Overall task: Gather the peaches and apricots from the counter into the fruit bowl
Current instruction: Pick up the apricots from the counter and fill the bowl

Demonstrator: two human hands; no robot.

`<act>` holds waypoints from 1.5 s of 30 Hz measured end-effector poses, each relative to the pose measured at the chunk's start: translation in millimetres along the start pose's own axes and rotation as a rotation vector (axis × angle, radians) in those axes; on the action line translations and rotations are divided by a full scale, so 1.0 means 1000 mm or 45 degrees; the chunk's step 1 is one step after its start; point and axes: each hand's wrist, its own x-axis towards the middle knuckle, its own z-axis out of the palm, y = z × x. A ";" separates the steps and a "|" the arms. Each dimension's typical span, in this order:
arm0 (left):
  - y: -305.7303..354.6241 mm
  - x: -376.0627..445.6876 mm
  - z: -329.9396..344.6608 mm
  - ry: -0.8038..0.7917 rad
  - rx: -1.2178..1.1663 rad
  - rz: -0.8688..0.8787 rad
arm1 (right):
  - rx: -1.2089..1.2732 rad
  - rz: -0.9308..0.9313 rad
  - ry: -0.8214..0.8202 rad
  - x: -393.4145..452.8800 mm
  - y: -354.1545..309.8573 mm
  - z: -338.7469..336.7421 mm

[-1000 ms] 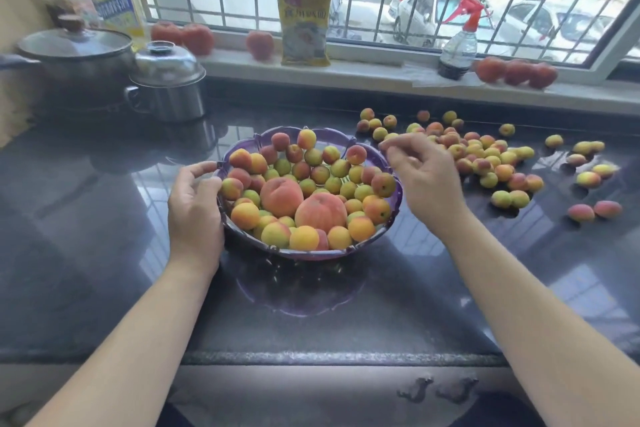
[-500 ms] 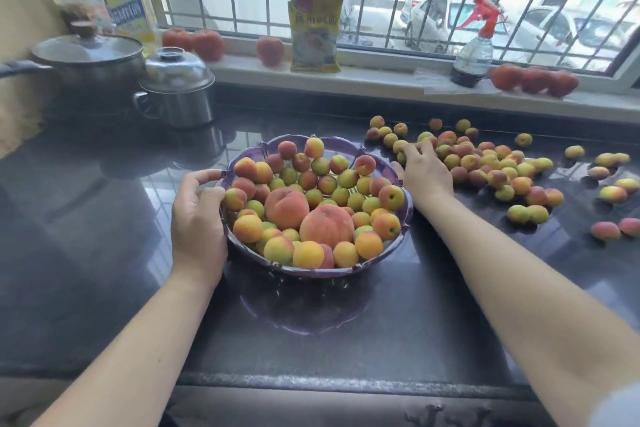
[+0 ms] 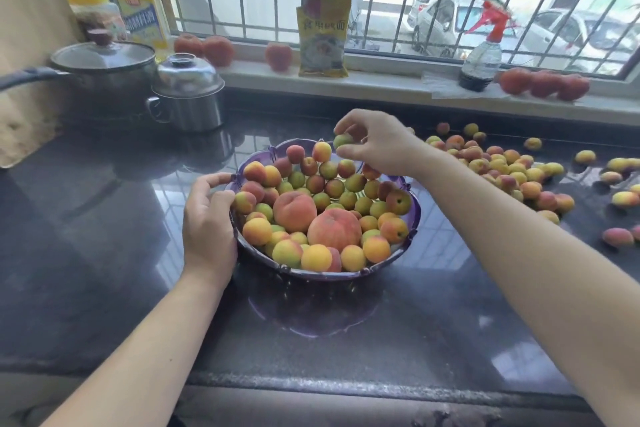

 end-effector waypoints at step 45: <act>0.003 -0.001 0.000 0.007 0.056 -0.016 | -0.605 0.512 0.172 -0.023 0.096 0.005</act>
